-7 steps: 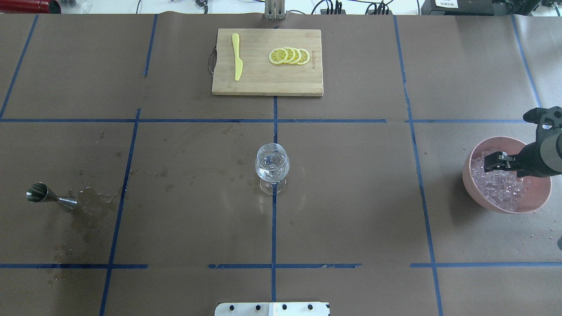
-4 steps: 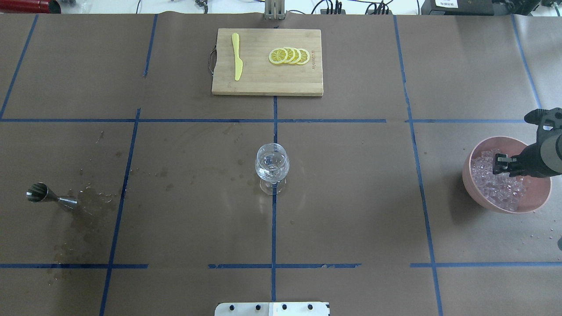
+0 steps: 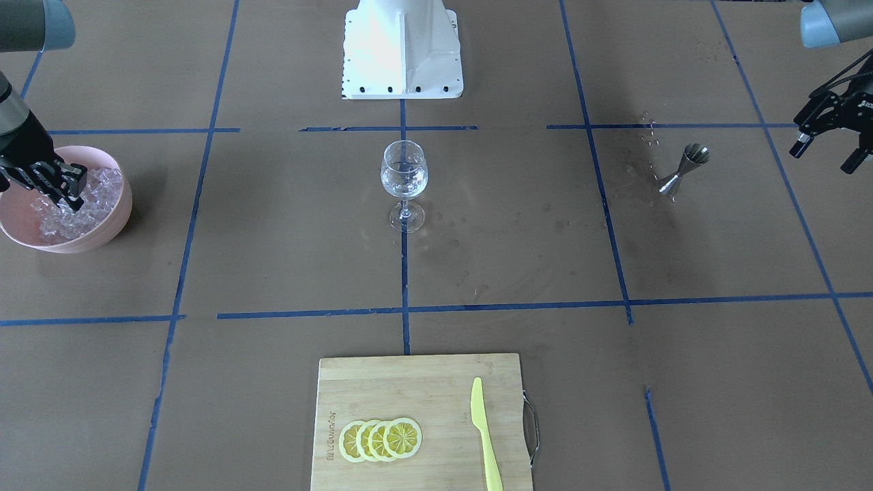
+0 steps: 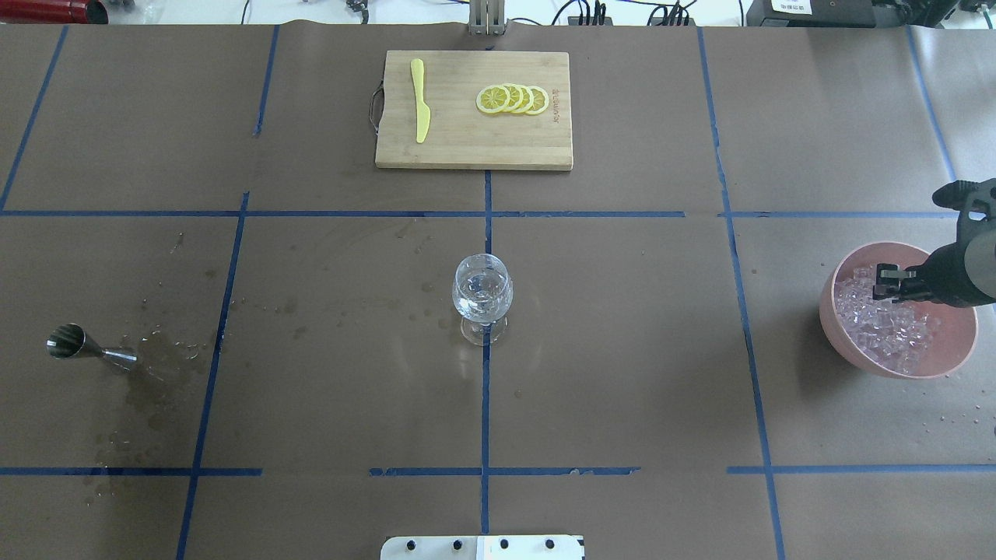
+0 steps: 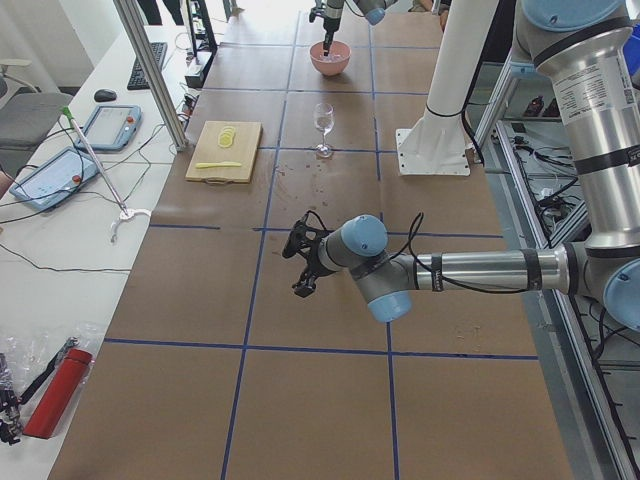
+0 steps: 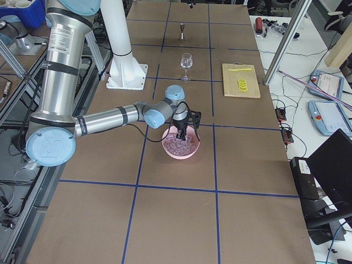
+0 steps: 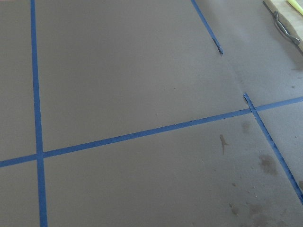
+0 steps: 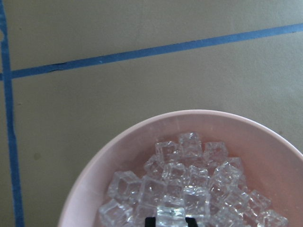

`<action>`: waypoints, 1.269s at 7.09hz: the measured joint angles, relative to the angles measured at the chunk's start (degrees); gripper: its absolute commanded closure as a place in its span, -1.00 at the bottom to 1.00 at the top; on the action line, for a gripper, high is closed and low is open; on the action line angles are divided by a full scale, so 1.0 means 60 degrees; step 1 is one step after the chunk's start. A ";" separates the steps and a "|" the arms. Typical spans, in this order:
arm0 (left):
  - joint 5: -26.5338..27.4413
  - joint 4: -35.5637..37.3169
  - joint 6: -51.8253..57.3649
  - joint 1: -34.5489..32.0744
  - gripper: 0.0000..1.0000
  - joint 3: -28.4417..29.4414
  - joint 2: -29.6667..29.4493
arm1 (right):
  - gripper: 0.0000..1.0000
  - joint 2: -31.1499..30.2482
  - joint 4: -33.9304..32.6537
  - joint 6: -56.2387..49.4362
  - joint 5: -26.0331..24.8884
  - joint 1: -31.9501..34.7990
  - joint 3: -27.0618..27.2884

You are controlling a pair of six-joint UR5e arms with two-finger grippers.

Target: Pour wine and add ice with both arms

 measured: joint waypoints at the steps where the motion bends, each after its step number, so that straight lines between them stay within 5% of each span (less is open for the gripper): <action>1: 0.0001 -0.0131 -0.0008 -0.0003 -1.00 -0.0001 0.0030 | 1.00 0.0055 -0.0058 0.0242 0.0039 0.0040 0.0642; 4: 0.0002 -0.0751 -0.0069 -0.0022 -1.00 0.0108 0.0057 | 1.00 0.1941 -0.0264 0.3482 0.0177 -0.0780 0.1349; 9: 0.0005 -0.0870 -0.0080 -0.0030 -1.00 0.0120 0.0049 | 1.00 0.7489 -0.4266 0.7046 -0.2052 -0.4223 0.0820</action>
